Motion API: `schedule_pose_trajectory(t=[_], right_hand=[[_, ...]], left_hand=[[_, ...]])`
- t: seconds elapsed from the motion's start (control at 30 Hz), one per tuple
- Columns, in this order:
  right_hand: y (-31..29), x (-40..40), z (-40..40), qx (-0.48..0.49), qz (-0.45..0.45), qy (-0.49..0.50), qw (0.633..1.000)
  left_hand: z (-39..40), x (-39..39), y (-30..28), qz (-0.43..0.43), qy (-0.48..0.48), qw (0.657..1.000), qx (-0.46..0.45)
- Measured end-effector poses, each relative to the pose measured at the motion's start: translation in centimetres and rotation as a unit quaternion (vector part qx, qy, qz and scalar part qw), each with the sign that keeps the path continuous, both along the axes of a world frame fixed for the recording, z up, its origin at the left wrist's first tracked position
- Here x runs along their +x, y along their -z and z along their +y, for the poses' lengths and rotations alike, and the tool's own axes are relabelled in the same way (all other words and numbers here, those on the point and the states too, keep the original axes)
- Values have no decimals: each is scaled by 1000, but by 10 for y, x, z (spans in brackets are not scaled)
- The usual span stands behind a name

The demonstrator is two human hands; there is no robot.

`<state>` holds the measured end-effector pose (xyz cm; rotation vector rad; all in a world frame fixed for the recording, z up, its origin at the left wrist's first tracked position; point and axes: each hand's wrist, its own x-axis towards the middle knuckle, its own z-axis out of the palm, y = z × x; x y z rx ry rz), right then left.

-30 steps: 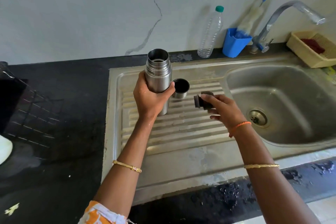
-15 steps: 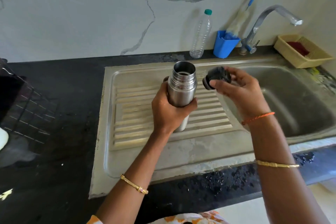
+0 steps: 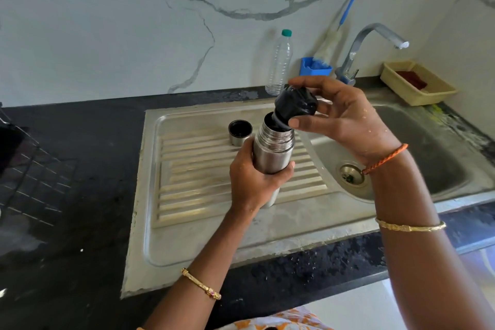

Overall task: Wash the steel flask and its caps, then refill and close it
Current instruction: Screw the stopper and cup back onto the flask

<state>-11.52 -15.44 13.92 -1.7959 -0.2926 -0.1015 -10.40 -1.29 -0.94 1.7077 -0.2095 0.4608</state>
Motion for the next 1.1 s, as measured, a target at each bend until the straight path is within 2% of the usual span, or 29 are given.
schedule_pose_trajectory(t=[0.33,0.5,0.6,0.73,0.83,0.97,1.03,1.1], right_hand=[[-4,6,13,-105,-10,-26,994],[6,7,15,-219,-21,8,976],[13,4,18,-217,-5,47,975],[30,4,30,-249,-46,119,960],[35,1,32,-233,-36,150,960],[26,0,22,-130,39,7,991],[24,1,14,-107,35,-62,992],[23,-1,10,-110,25,-76,991]], left_hand=[[0,-1,6,-2,-19,999,51],[0,-1,8,4,-29,997,65],[0,-1,9,2,-36,997,72],[0,0,9,3,-35,996,79],[0,-1,8,6,-34,996,81],[2,2,8,15,-31,996,84],[2,2,8,16,-29,996,81],[1,2,8,18,-27,996,80]])
